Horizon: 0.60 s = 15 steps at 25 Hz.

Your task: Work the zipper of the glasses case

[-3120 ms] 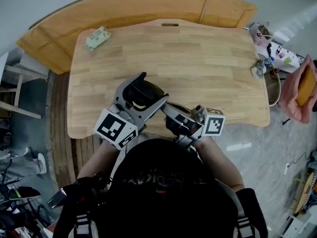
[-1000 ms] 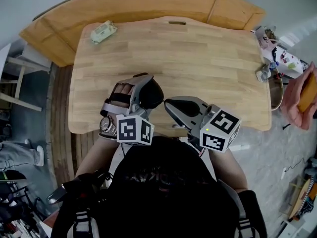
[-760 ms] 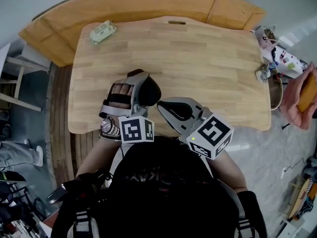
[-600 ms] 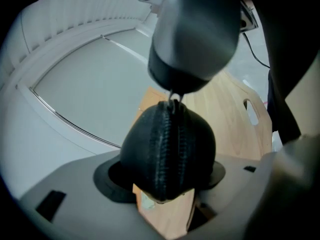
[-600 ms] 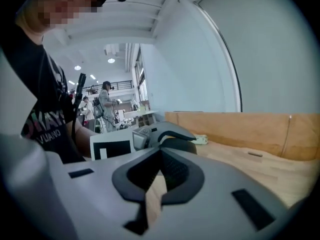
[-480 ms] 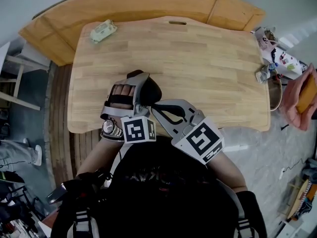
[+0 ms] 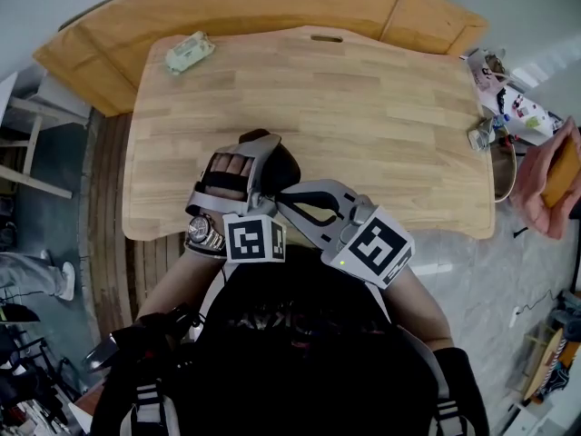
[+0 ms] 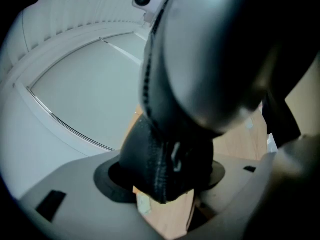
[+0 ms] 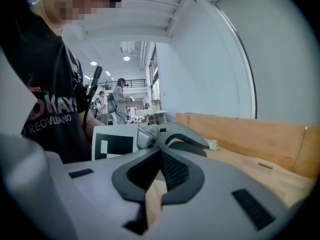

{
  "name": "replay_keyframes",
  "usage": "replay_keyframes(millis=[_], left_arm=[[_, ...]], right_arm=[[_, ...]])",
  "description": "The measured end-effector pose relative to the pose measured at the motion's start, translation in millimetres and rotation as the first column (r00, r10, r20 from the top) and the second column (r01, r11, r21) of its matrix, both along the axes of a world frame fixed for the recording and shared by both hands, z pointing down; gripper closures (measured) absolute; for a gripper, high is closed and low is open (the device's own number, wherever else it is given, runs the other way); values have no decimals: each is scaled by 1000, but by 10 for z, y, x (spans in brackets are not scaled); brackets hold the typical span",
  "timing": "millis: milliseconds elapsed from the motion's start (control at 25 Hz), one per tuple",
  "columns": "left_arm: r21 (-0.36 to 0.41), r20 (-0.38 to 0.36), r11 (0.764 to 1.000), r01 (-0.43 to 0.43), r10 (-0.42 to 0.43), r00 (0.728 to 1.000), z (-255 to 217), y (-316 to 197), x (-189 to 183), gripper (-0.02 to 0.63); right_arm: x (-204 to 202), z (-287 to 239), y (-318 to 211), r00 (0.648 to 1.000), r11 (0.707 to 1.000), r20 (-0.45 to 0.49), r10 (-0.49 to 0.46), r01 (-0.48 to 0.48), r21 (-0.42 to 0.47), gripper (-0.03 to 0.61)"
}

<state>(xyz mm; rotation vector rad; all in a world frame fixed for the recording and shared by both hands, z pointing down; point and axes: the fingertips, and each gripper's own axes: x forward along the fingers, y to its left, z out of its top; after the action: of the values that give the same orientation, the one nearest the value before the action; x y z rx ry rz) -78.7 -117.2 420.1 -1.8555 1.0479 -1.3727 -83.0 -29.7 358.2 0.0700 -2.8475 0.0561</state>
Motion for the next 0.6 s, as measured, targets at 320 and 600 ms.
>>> replay_keyframes(millis=[320, 600], left_arm=[[-4, -63, 1000, -10, 10, 998, -25, 18, 29, 325], [-181, -521, 982, -42, -60, 851, -157, 80, 72, 325]], right_arm=[[32, -93, 40, 995, 999, 93, -20, 17, 36, 560], [455, -219, -219, 962, 982, 246, 116, -74, -173, 406]])
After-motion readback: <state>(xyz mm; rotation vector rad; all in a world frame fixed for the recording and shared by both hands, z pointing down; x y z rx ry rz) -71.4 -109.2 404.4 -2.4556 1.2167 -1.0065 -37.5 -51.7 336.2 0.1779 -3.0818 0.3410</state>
